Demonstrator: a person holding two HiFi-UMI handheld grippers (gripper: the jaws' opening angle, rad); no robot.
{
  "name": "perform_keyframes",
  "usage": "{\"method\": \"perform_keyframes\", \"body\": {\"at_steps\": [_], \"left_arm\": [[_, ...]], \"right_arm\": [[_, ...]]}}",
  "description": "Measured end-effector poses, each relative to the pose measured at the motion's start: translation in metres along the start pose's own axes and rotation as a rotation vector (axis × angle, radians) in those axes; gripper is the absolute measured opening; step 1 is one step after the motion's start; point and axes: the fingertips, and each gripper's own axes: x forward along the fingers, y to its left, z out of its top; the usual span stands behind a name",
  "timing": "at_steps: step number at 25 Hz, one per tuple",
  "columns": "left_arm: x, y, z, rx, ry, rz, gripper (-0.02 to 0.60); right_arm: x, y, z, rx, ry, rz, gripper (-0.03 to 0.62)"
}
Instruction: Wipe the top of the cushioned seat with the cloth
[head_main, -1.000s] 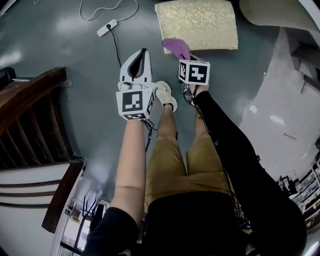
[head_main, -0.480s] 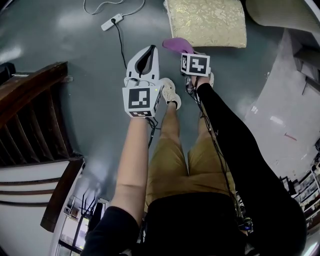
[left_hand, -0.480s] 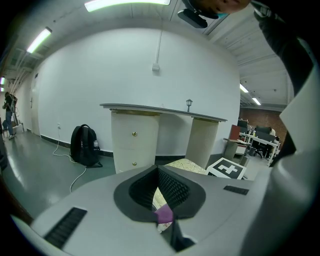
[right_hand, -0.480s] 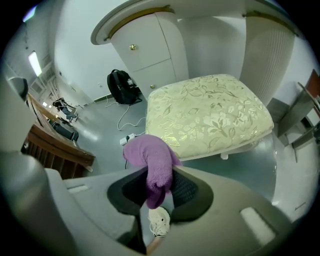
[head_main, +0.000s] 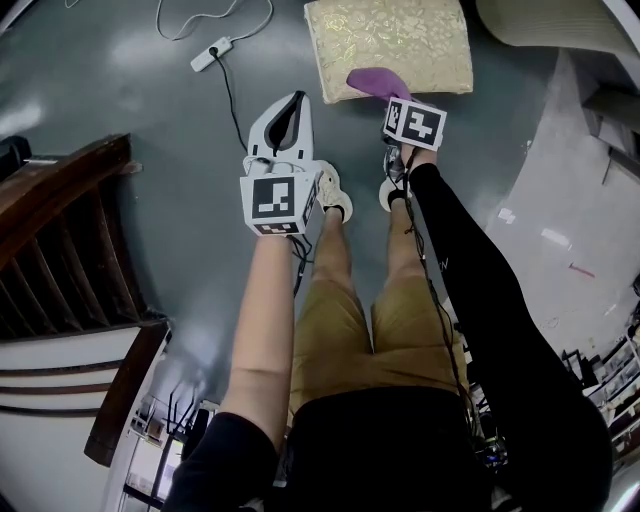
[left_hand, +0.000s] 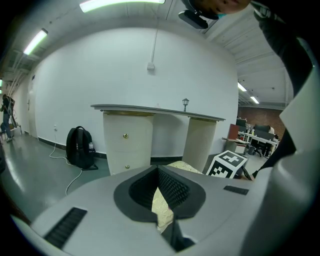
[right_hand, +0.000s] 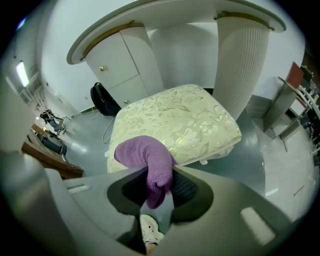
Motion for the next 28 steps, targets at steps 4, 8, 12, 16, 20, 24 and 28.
{"method": "perform_keyframes", "body": {"at_steps": [4,8,12,16,20,24,28], "left_arm": [[0.014,-0.015,0.009,0.015,-0.001,0.001,0.008],[0.028,-0.032,0.017,0.022,-0.002,0.003,0.008],[0.043,-0.052,0.022,0.033,0.007,-0.007,0.008],[0.059,-0.076,0.030,0.033,0.007,-0.025,0.008],[0.075,-0.092,0.034,0.037,0.005,-0.041,0.008],[0.085,-0.101,0.037,0.038,0.004,-0.045,0.008],[0.085,-0.107,0.046,0.046,-0.001,-0.036,0.008]], "right_arm": [[-0.005,-0.046,0.015,0.035,-0.023,-0.031,0.087],[-0.013,-0.092,0.029,0.090,-0.045,-0.065,0.086],[-0.019,-0.133,0.040,0.128,-0.057,-0.098,0.087],[-0.023,-0.177,0.048,0.189,-0.063,-0.132,0.086],[-0.024,-0.218,0.048,0.243,-0.048,-0.184,0.086],[-0.029,-0.238,0.046,0.267,-0.035,-0.201,0.087],[-0.039,-0.230,0.056,0.223,-0.056,-0.138,0.087]]}}
